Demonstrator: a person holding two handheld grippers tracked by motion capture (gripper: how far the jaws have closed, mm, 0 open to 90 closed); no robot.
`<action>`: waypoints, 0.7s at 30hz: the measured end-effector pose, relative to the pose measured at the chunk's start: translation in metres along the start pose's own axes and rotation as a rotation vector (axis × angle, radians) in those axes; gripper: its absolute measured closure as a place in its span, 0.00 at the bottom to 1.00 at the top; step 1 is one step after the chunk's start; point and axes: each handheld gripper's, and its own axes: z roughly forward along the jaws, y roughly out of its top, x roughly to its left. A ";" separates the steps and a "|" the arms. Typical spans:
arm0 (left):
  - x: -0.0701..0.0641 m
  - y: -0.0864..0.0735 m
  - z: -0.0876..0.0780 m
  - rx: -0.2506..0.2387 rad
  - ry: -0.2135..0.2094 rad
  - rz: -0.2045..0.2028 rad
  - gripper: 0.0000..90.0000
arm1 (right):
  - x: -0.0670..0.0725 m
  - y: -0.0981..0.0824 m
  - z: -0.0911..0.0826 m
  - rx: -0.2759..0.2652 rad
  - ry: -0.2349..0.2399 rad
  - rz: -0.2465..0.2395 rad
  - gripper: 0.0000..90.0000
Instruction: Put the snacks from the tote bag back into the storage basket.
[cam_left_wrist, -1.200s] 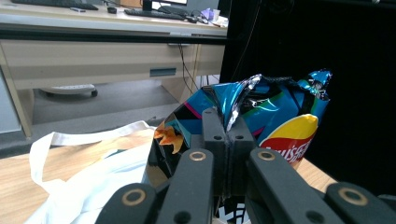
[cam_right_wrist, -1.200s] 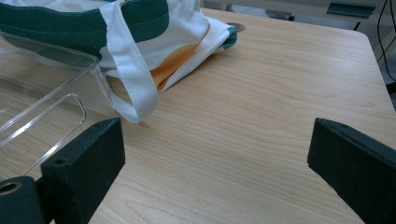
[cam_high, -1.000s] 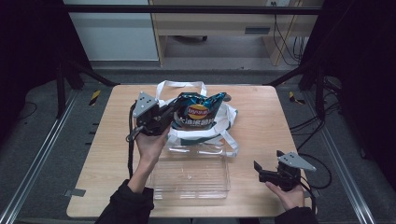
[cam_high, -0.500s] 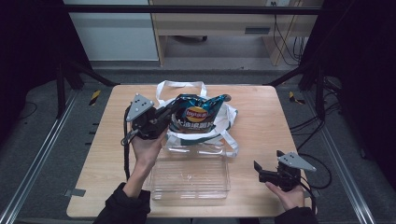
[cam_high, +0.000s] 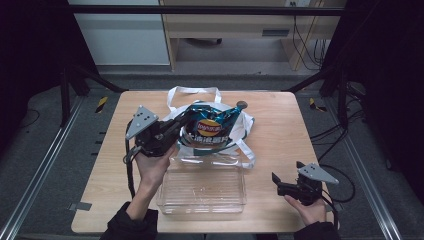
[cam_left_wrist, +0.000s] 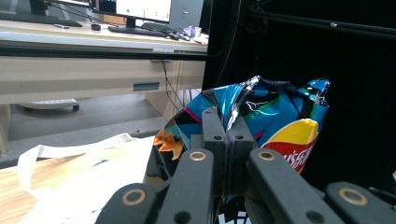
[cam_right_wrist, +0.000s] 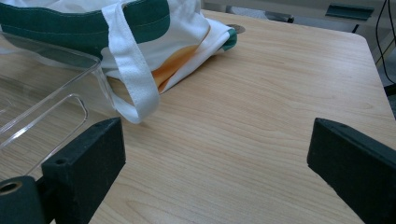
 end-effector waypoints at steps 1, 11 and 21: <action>-0.001 0.000 -0.001 0.000 -0.001 0.000 0.99 | 0.000 0.000 0.000 0.000 0.000 0.000 0.05; -0.006 -0.003 -0.015 -0.005 -0.016 0.008 0.99 | 0.000 0.000 0.000 0.001 0.000 0.000 0.05; -0.014 -0.009 -0.027 -0.003 -0.037 0.015 0.99 | 0.000 0.000 -0.001 0.000 -0.001 0.000 0.05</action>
